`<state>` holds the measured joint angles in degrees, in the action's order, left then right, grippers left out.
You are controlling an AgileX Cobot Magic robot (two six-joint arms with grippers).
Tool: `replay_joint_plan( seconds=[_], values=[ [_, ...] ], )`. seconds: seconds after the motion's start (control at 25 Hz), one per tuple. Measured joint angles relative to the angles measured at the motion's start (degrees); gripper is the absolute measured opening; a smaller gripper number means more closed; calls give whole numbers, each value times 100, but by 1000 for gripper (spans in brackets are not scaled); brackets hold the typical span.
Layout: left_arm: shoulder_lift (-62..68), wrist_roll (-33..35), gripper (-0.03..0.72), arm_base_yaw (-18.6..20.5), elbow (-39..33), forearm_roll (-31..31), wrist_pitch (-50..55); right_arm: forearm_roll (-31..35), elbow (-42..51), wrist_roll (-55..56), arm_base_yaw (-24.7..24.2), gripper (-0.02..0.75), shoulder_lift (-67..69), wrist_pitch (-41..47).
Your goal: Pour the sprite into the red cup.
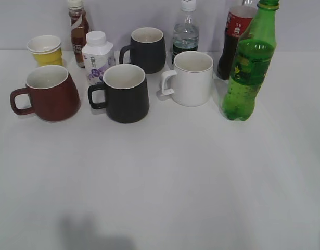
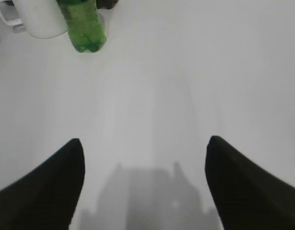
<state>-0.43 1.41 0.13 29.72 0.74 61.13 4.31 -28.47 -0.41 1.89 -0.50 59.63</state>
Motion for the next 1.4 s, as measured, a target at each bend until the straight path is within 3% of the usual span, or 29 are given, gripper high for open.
replay_joint_plan(
  seconds=[1.4],
  values=[
    [0, 0, 239, 0, 0, 0, 0, 0, 0, 0, 0, 586, 0, 0]
  ],
)
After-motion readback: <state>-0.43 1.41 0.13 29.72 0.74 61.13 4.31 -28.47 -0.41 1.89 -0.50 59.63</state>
